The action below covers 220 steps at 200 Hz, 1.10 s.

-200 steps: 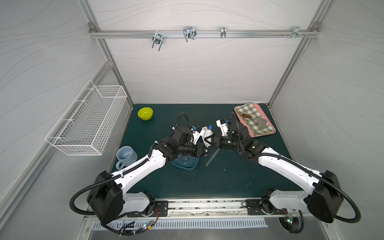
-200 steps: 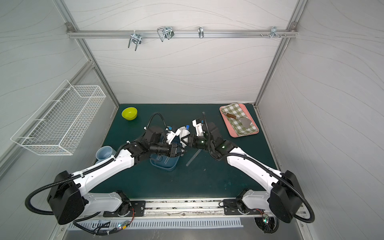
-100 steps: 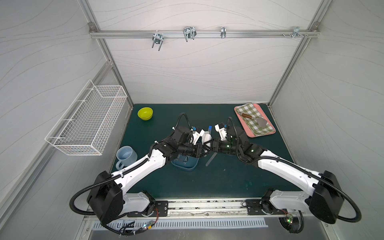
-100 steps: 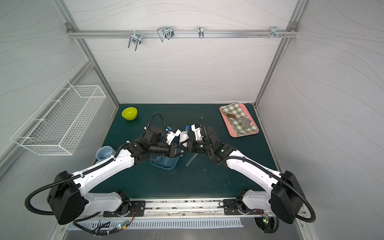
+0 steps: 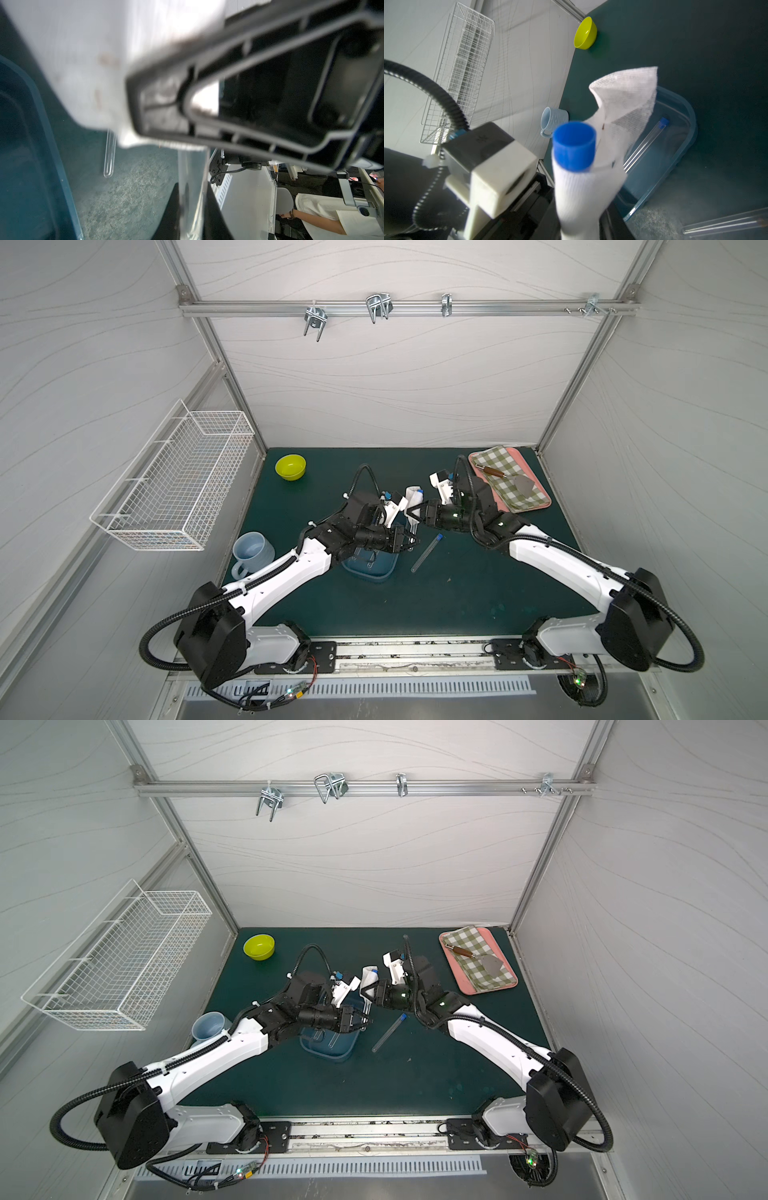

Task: Wipe the exteriors of test tubes
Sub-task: Wipe the dirt from the test tube.

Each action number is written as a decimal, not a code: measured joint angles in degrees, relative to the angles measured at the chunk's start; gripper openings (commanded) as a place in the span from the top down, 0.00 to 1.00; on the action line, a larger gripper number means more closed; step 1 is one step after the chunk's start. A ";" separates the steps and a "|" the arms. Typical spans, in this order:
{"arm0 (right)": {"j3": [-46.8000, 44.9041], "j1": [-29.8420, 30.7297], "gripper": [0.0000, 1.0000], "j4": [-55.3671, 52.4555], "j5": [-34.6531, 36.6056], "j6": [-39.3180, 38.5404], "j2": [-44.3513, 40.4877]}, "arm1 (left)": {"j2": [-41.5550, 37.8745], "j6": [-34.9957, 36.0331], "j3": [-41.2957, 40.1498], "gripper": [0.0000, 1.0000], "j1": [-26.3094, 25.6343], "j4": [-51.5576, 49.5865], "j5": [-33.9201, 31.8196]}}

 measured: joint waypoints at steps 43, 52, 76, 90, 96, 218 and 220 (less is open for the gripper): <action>-3.67 3.72 0.73 0.59 2.05 1.66 -1.31 | 0.00 0.04 -0.07 0.93 -0.09 -1.70 0.20; -3.67 3.74 0.73 0.61 2.29 1.66 -1.46 | 0.00 0.04 -0.07 0.93 -0.09 -1.60 0.22; -2.89 2.78 0.66 -0.33 2.21 1.38 -1.53 | 0.00 0.04 -0.07 0.93 -0.07 -1.03 0.20; -1.46 1.92 0.54 -2.08 2.23 0.61 -1.51 | 0.00 0.04 -0.07 0.93 -0.04 -0.50 0.20; -0.66 1.51 0.50 -2.91 2.25 0.33 -1.49 | 0.00 0.04 -0.07 0.93 -0.04 -0.28 0.20; 2.25 -0.98 0.38 -12.07 4.00 -0.94 -6.49 | 0.00 0.70 -0.04 0.93 -0.04 -0.48 -2.05; 2.36 -1.01 0.39 -12.28 4.09 -0.92 -6.47 | 0.00 0.72 -0.04 0.93 -0.04 -0.48 -2.14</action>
